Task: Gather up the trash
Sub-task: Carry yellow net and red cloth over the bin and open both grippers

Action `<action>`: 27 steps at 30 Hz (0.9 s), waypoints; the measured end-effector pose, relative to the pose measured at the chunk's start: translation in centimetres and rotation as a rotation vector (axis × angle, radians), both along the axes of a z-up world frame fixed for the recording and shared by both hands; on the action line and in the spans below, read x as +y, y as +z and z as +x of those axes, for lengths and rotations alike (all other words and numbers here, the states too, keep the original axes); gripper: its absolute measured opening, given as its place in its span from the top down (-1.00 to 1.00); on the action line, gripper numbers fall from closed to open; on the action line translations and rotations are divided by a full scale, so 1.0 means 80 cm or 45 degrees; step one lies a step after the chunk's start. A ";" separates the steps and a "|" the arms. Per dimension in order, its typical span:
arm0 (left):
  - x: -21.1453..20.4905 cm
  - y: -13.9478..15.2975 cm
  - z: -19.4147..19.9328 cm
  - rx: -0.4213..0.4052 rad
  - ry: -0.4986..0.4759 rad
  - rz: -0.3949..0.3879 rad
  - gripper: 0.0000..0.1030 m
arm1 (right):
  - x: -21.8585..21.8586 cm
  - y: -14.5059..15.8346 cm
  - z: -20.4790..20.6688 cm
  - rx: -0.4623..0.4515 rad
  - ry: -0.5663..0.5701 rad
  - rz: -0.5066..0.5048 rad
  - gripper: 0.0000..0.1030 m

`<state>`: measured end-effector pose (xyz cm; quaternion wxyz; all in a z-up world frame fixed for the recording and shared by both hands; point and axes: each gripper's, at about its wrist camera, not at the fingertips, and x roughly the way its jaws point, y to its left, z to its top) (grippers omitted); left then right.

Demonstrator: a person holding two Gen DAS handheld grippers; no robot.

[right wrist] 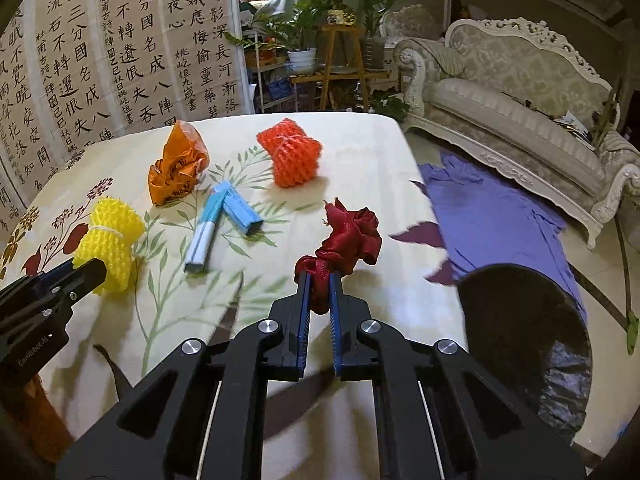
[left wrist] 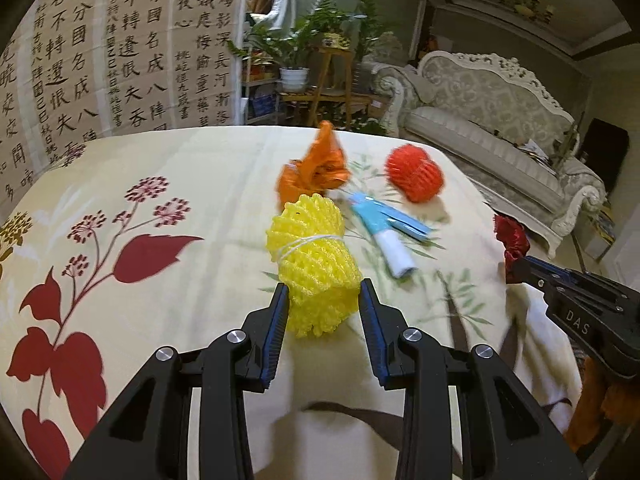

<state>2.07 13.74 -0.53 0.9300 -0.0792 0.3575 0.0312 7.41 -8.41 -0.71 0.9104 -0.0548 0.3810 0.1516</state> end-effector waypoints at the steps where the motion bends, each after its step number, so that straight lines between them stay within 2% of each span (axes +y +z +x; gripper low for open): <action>1: -0.007 0.001 -0.002 -0.003 -0.015 0.000 0.29 | -0.007 0.001 -0.004 -0.004 -0.011 0.000 0.82; 15: -0.126 0.015 -0.006 -0.068 -0.282 -0.011 0.29 | -0.121 0.010 -0.051 -0.053 -0.239 -0.014 0.82; 27: -0.227 0.016 0.008 -0.088 -0.469 0.019 0.29 | -0.199 0.005 -0.065 -0.064 -0.379 -0.008 0.82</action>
